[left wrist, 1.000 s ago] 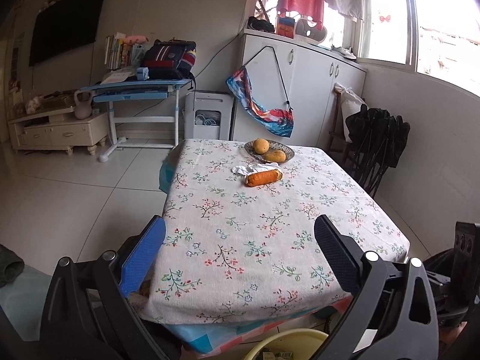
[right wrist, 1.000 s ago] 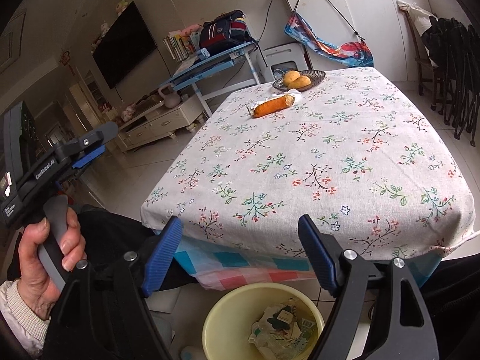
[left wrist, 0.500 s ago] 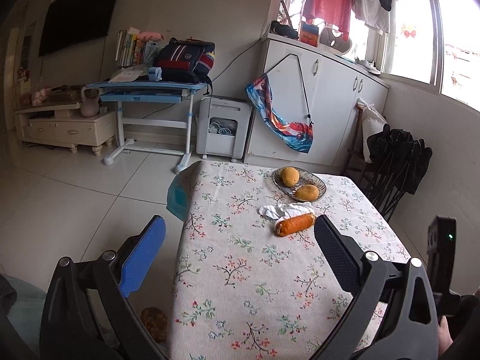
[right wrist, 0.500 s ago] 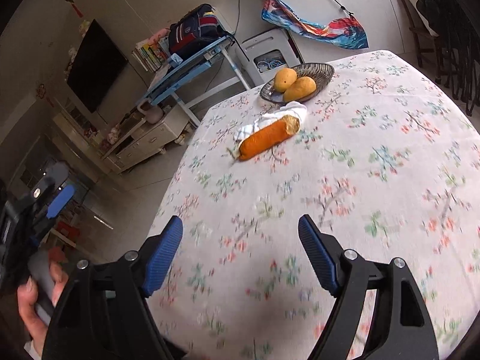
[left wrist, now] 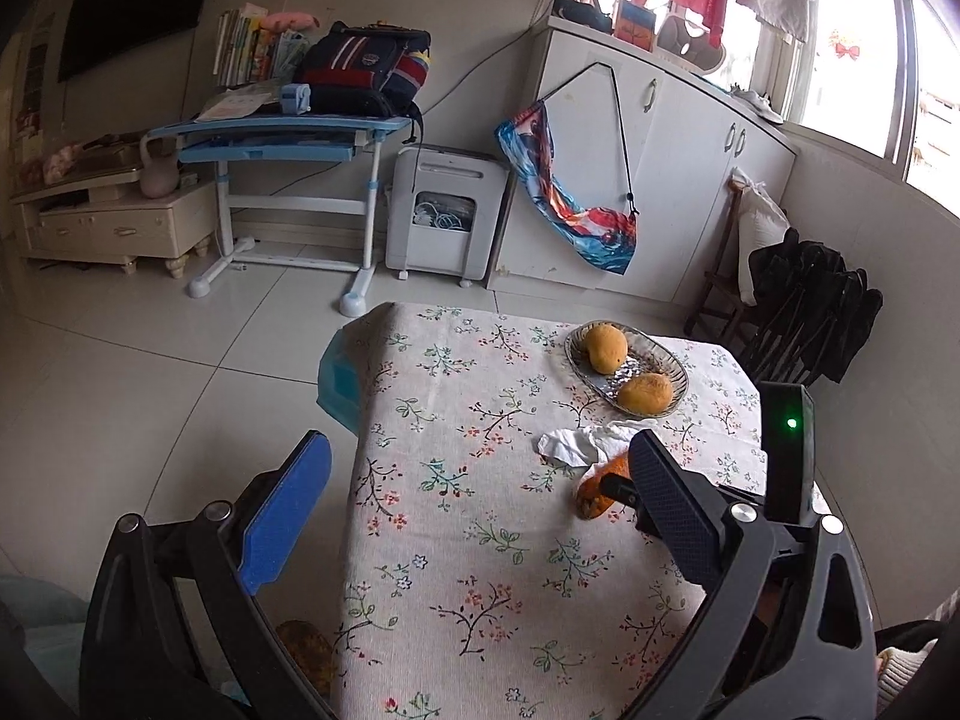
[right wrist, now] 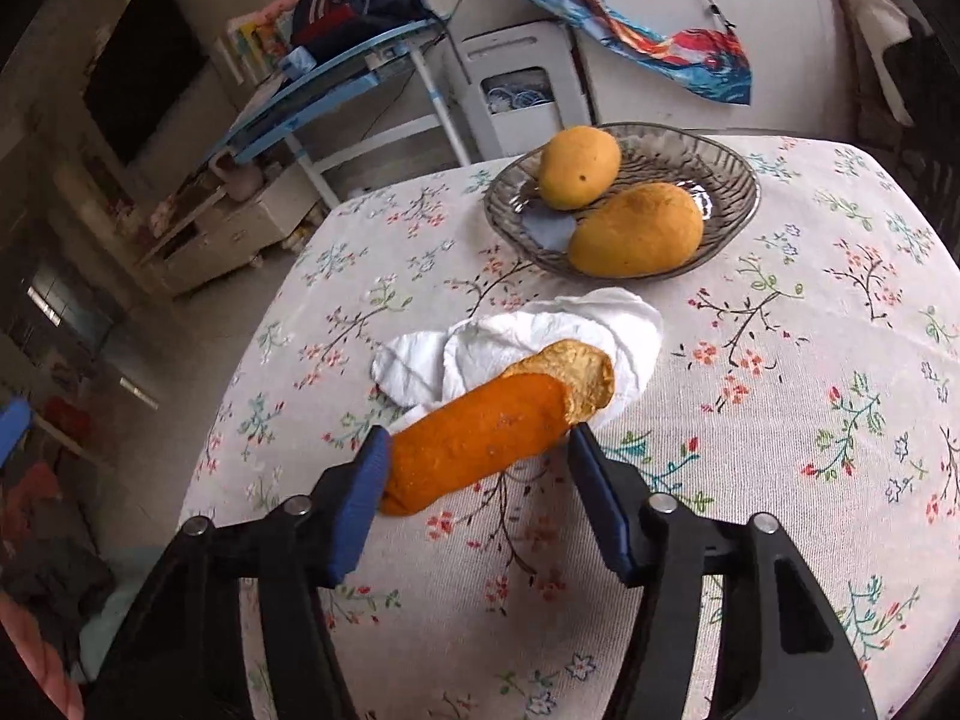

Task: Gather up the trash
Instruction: 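Grasp the orange peel with the right tool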

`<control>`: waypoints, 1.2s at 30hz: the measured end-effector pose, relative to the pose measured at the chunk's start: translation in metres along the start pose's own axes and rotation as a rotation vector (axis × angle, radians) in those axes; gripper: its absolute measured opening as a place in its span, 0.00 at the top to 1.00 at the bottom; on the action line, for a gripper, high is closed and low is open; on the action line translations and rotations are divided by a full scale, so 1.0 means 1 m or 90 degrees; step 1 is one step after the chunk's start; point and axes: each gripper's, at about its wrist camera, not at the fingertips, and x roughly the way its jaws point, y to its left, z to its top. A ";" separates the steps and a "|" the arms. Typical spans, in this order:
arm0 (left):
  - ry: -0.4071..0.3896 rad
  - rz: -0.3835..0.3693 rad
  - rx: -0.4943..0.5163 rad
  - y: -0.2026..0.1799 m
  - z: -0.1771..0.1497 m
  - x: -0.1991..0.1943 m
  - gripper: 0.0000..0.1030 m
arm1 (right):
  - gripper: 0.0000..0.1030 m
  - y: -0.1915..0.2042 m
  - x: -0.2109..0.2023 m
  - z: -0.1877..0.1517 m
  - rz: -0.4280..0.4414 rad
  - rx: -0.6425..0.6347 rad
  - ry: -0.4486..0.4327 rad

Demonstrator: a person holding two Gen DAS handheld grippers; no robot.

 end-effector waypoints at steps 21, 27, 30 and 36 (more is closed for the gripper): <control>0.027 -0.022 -0.033 -0.011 0.032 0.060 0.07 | 0.36 0.008 0.011 0.006 -0.030 0.058 -0.048; 0.015 -0.037 -0.014 -0.015 0.037 0.048 0.07 | 0.42 0.030 0.015 0.003 -0.030 -0.101 0.013; 0.018 -0.047 -0.022 -0.013 0.037 0.047 0.07 | 0.54 0.015 0.002 -0.004 -0.008 -0.145 0.051; 0.066 -0.050 0.021 -0.028 0.024 0.068 0.07 | 0.61 -0.023 -0.034 -0.026 0.001 -0.177 0.117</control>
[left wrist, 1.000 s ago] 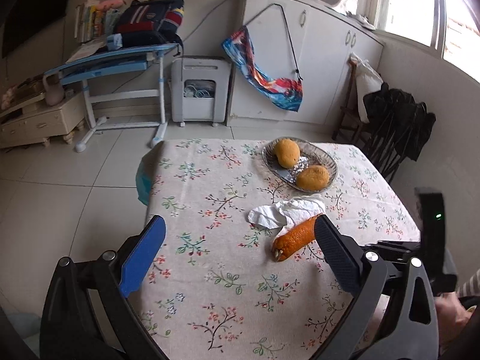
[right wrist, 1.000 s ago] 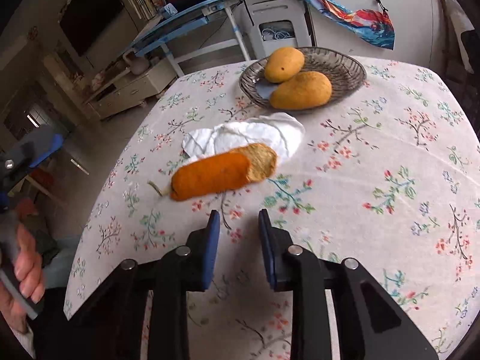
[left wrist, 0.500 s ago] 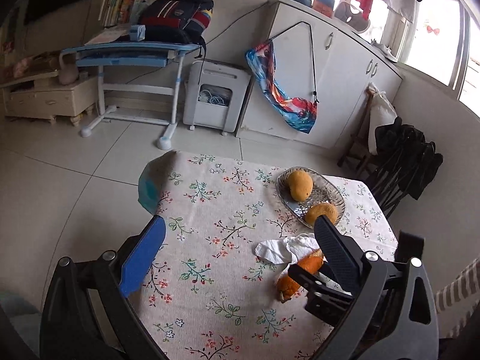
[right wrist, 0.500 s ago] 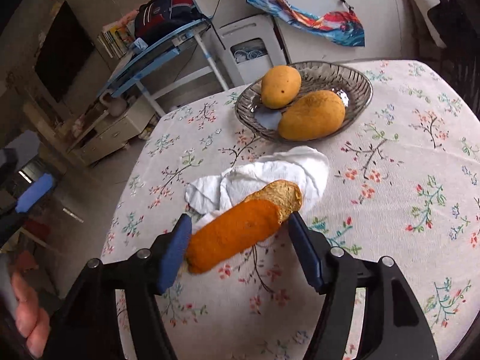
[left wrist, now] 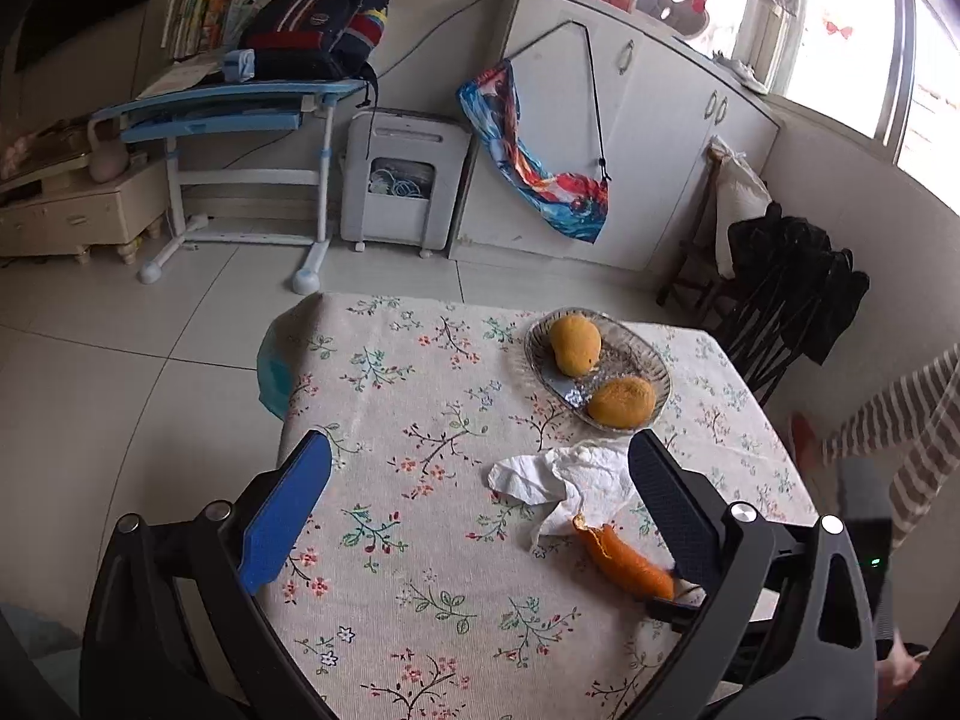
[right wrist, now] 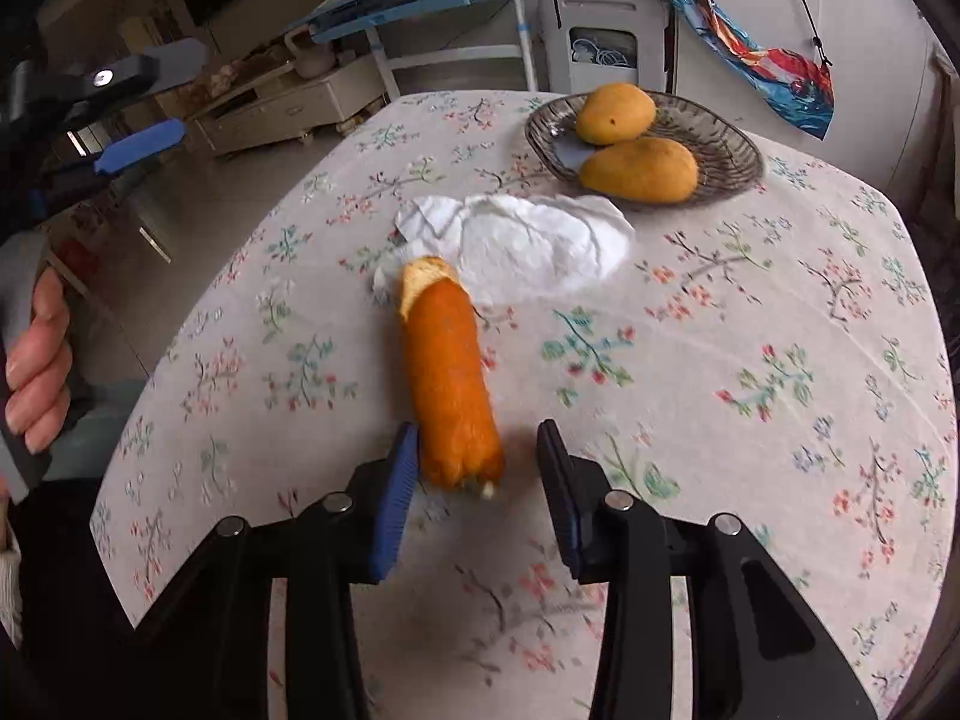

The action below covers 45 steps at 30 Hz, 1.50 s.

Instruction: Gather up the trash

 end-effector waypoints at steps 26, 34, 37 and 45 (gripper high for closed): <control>0.103 -0.007 0.169 -0.070 -0.020 0.097 0.07 | 0.76 -0.016 -0.014 -0.015 -0.043 -0.044 -0.011; 0.146 -0.004 0.210 -0.097 -0.031 0.134 0.07 | 0.73 -0.038 -0.024 -0.028 -0.025 0.033 -0.031; 0.158 -0.024 0.193 -0.096 -0.032 0.136 0.30 | 0.64 -0.034 -0.023 -0.027 -0.021 0.027 -0.046; 0.175 -0.061 0.136 -0.078 -0.048 0.103 0.84 | 0.74 -0.027 -0.025 -0.031 -0.017 0.018 -0.047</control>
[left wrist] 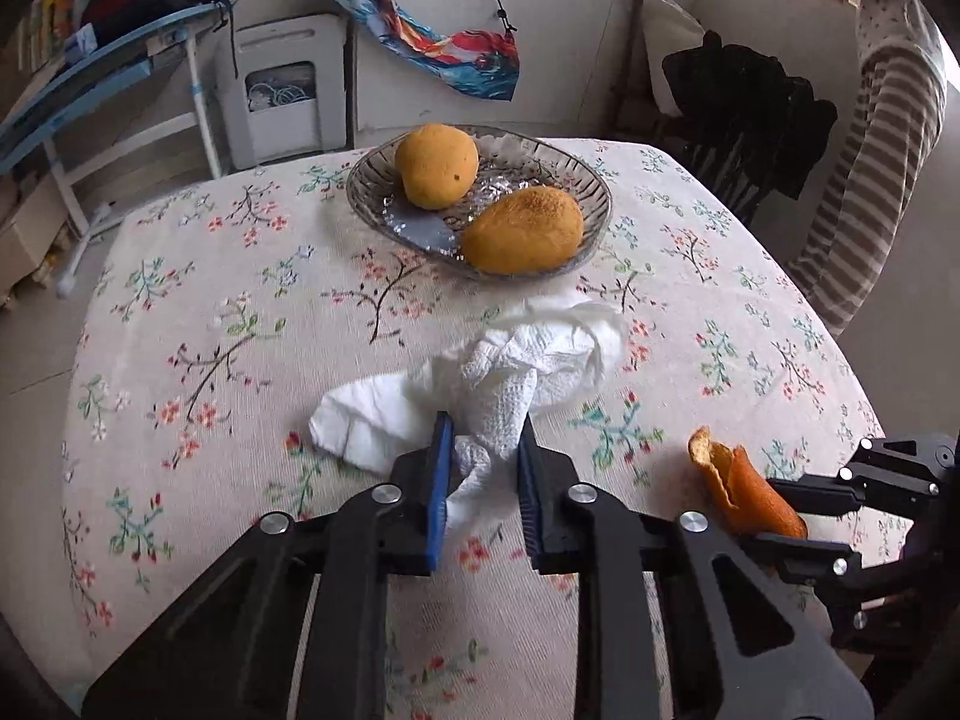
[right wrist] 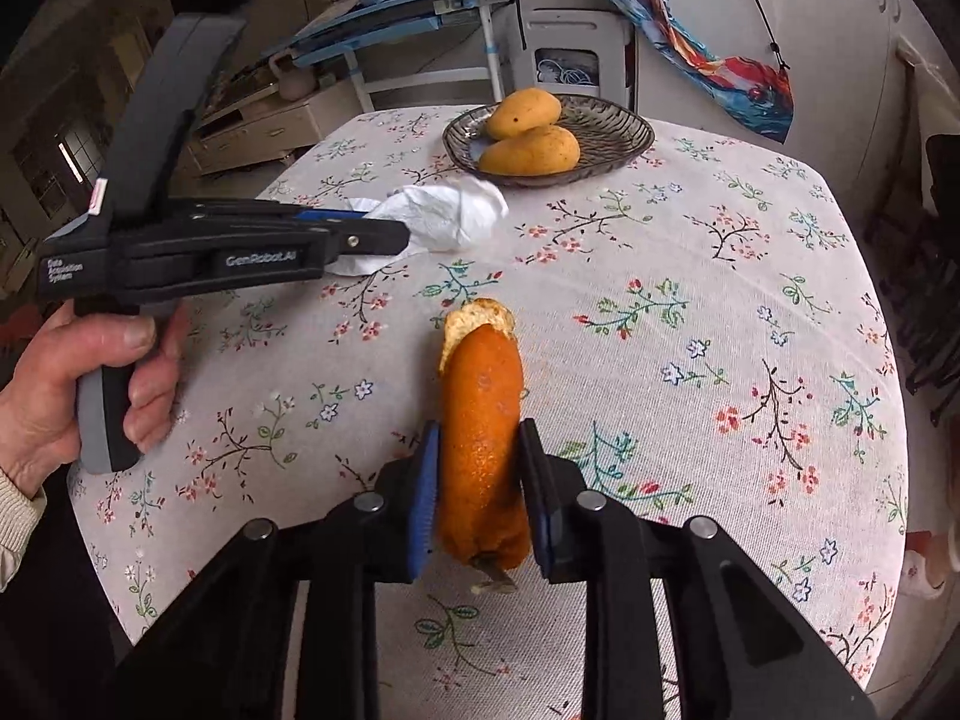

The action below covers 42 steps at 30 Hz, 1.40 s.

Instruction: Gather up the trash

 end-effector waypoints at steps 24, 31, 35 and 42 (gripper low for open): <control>-0.039 0.078 0.047 -0.020 -0.087 -0.104 0.11 | 0.70 0.036 -0.038 -0.060 0.034 0.065 -0.020; -0.021 0.093 0.097 -0.040 -0.076 -0.070 0.10 | 0.62 0.041 -0.035 -0.057 0.019 0.043 -0.028; -0.003 0.107 0.112 -0.043 -0.074 -0.051 0.10 | 0.59 0.043 -0.034 -0.057 0.018 0.034 -0.029; 0.011 0.045 0.079 -0.036 -0.070 -0.038 0.25 | 0.59 0.043 -0.033 -0.057 0.014 0.028 -0.032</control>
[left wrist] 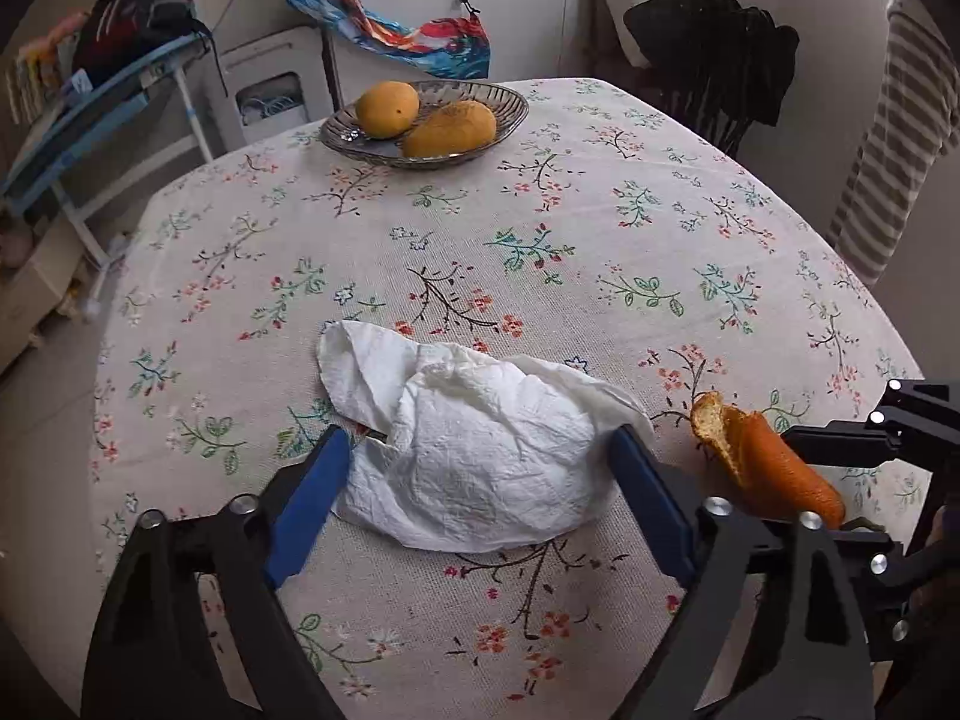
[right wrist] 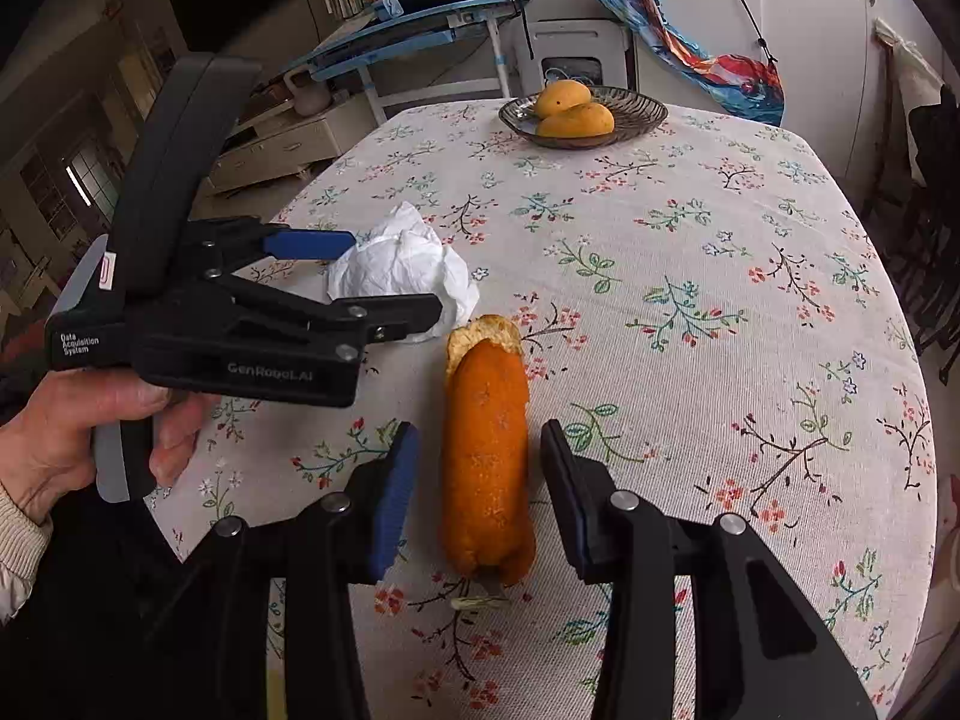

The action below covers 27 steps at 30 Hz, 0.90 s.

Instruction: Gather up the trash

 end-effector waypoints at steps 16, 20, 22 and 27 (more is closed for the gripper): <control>-0.027 -0.062 -0.142 0.034 -0.034 -0.045 0.88 | 0.62 0.003 0.000 -0.001 -0.019 -0.006 -0.004; -0.019 -0.059 -0.146 0.035 -0.040 -0.043 0.88 | 0.62 0.003 -0.001 -0.002 -0.020 -0.002 -0.007; -0.017 -0.058 -0.146 0.035 -0.041 -0.042 0.88 | 0.62 0.003 -0.001 -0.001 -0.020 -0.003 -0.007; -0.021 -0.023 -0.135 0.035 -0.041 -0.044 0.77 | 0.57 0.004 -0.001 -0.001 -0.012 0.001 -0.005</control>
